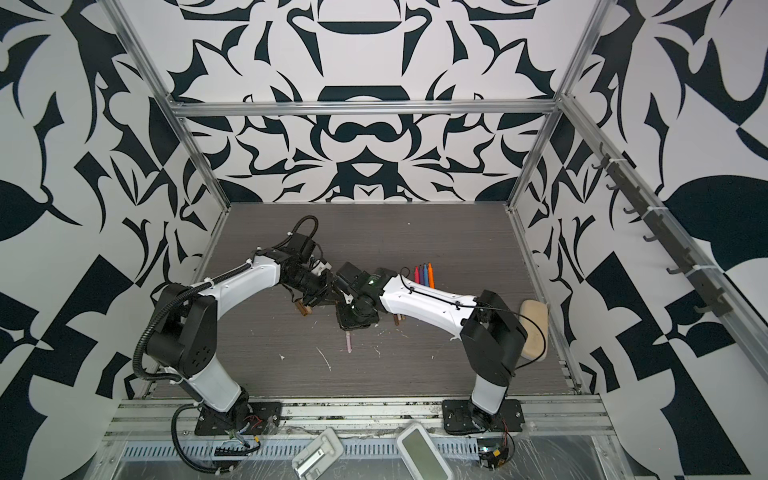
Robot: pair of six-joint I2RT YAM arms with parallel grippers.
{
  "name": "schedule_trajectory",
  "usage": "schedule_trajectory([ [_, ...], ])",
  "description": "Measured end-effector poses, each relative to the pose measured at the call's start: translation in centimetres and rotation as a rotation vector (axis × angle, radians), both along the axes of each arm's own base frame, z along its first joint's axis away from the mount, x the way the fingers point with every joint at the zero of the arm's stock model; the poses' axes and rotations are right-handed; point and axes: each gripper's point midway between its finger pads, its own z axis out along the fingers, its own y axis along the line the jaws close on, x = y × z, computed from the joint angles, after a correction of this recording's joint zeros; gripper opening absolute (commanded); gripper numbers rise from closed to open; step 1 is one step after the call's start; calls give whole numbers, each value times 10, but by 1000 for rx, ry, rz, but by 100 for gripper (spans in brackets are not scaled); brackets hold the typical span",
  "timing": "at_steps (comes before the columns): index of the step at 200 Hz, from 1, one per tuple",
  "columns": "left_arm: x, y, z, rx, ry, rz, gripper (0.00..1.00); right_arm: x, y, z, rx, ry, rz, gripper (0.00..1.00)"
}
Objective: Open the pen caps
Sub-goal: 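Close the left gripper on the gold cap of the held pen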
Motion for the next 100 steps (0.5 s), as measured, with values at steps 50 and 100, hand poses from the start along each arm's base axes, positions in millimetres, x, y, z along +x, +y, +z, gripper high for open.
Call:
schedule_trajectory([
  [50,1,1,-1,16,-2,-3,0,3,6,-3,-1,11,20,0],
  [100,30,12,8,78,77,-33,0,13,15,7,80,-136,-50,0],
])
